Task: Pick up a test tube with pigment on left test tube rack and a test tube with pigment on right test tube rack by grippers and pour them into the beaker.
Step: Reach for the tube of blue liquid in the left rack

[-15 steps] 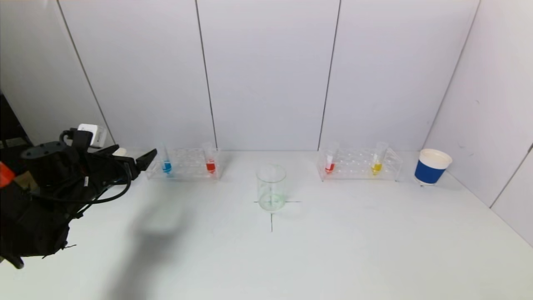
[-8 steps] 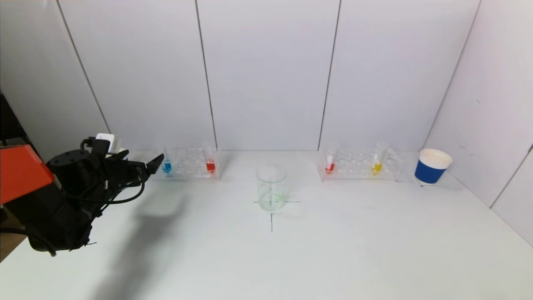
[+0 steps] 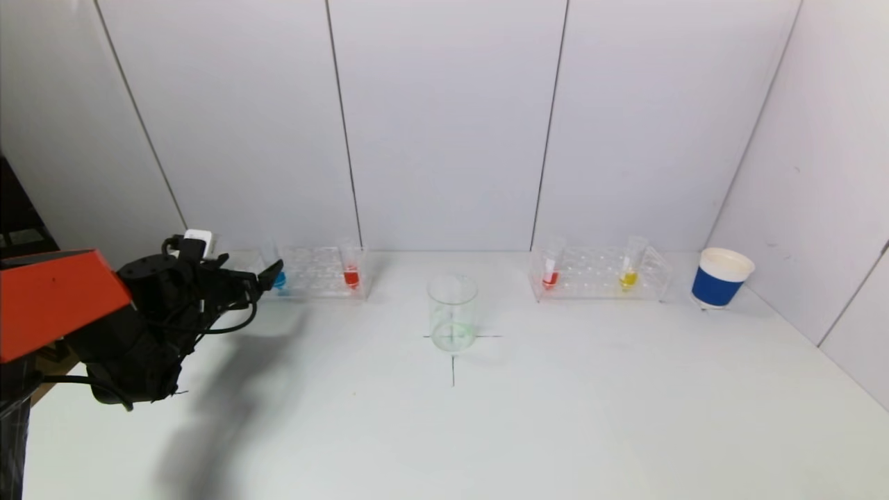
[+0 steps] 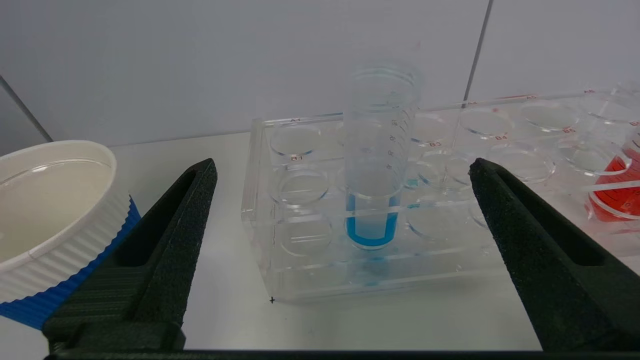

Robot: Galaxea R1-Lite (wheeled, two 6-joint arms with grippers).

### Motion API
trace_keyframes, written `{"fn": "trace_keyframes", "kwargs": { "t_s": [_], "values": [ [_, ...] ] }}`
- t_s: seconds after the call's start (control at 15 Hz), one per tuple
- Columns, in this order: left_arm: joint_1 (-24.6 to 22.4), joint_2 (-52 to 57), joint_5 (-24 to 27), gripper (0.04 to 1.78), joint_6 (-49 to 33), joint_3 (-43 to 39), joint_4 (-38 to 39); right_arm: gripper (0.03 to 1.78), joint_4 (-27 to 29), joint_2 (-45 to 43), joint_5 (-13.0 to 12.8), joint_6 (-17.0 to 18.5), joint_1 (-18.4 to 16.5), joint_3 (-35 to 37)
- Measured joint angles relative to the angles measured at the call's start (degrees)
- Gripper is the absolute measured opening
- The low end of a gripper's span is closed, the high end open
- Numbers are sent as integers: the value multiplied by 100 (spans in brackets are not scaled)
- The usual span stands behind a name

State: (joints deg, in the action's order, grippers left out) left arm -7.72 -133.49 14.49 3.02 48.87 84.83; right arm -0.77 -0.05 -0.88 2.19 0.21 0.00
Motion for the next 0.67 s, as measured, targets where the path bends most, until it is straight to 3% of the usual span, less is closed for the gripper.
{"fn": "trace_keyframes", "kwargs": {
  "t_s": [0.67],
  "values": [
    [12,-529,-88,176,4,958,-284,177,2,0,0,1,1,0]
  ]
}}
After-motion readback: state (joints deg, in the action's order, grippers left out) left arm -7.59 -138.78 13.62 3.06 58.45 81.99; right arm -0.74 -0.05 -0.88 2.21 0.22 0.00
